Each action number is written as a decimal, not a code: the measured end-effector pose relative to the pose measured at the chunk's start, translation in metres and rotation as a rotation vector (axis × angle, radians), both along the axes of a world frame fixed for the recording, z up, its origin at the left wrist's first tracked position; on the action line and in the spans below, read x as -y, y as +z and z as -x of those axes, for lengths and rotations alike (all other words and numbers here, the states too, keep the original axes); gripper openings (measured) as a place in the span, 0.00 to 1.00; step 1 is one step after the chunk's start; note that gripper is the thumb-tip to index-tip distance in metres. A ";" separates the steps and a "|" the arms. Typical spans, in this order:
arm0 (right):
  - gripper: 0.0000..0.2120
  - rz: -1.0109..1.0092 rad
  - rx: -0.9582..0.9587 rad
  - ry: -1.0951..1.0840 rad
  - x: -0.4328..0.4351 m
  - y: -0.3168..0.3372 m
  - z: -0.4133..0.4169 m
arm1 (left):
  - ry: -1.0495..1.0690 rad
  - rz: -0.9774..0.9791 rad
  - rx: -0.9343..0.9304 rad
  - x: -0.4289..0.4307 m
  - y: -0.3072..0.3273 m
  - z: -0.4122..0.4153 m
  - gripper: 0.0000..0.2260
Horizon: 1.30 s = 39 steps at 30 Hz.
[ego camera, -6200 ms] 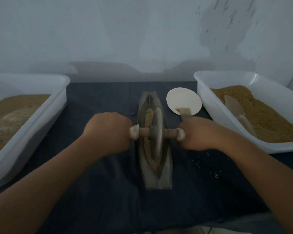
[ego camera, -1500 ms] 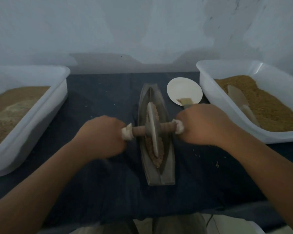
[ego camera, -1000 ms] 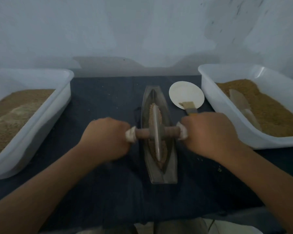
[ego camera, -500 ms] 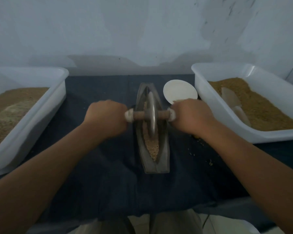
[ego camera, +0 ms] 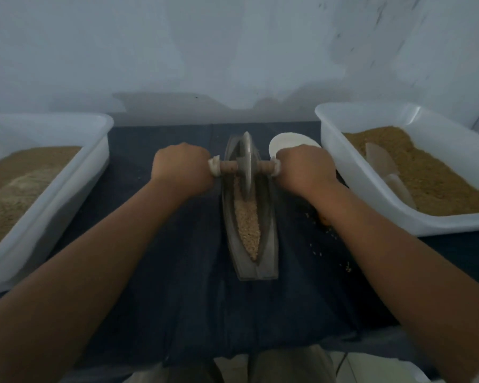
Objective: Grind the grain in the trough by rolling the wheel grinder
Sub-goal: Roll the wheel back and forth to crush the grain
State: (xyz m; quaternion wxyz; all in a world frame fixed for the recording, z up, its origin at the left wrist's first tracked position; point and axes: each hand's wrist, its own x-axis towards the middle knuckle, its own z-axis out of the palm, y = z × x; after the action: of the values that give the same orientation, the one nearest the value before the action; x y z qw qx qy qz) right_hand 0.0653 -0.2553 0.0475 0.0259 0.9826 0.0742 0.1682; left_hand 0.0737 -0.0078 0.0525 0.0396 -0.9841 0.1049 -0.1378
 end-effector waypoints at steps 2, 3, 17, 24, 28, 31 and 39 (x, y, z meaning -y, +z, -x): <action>0.13 -0.013 -0.202 0.019 0.007 0.005 0.013 | -0.045 -0.033 -0.087 -0.004 0.005 0.014 0.08; 0.13 -0.021 -0.359 0.046 0.012 0.008 0.025 | -0.087 -0.040 -0.135 -0.010 0.004 0.025 0.08; 0.16 0.096 -0.017 0.060 -0.003 0.010 -0.006 | 0.051 0.135 -0.158 -0.013 -0.016 -0.003 0.11; 0.08 0.017 -0.748 0.166 0.017 0.028 0.063 | -0.216 0.070 -0.321 -0.042 -0.014 0.065 0.10; 0.10 0.067 -0.529 0.119 0.014 0.017 0.047 | -0.127 0.055 -0.241 -0.038 -0.029 0.055 0.10; 0.13 0.112 -0.178 0.035 0.004 0.006 0.008 | 0.014 0.089 -0.121 -0.021 -0.026 0.014 0.11; 0.08 0.011 -0.694 0.114 0.013 0.029 0.027 | -0.129 0.056 -0.320 -0.027 -0.007 0.038 0.09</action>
State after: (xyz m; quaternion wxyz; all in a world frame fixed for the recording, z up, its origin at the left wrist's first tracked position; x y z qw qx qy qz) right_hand 0.0380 -0.2686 0.0764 -0.0052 0.9754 0.1344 -0.1749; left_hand 0.0354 0.0193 0.0452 -0.0141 -0.9854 0.1688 0.0157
